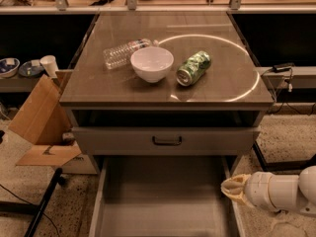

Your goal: Open middle drawer

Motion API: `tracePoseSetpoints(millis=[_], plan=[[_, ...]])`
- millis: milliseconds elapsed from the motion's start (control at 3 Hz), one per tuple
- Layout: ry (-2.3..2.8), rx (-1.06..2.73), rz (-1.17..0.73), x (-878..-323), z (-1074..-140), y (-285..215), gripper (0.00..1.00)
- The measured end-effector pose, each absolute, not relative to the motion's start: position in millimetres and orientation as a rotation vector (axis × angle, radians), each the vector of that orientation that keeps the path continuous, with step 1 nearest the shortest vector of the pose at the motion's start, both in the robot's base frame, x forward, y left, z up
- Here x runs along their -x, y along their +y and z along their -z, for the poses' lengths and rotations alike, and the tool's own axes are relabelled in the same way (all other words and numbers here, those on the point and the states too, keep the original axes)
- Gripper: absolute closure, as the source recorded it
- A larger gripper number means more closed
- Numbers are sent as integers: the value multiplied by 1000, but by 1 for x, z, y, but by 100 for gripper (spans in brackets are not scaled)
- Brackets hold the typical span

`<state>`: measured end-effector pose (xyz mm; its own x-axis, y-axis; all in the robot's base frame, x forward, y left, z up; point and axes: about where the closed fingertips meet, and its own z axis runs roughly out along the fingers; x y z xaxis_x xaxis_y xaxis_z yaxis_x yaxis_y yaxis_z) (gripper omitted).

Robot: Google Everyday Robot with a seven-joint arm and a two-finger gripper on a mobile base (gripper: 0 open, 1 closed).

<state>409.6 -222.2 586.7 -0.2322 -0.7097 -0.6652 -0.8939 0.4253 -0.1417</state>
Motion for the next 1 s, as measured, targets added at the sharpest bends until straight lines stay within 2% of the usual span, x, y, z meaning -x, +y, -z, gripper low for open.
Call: tracePoseSetpoints(millis=[667,1000], plan=[[2013,1350,-354,-410,-587,-222,8],[2013,1351,-354,-410,-587,-222,0]])
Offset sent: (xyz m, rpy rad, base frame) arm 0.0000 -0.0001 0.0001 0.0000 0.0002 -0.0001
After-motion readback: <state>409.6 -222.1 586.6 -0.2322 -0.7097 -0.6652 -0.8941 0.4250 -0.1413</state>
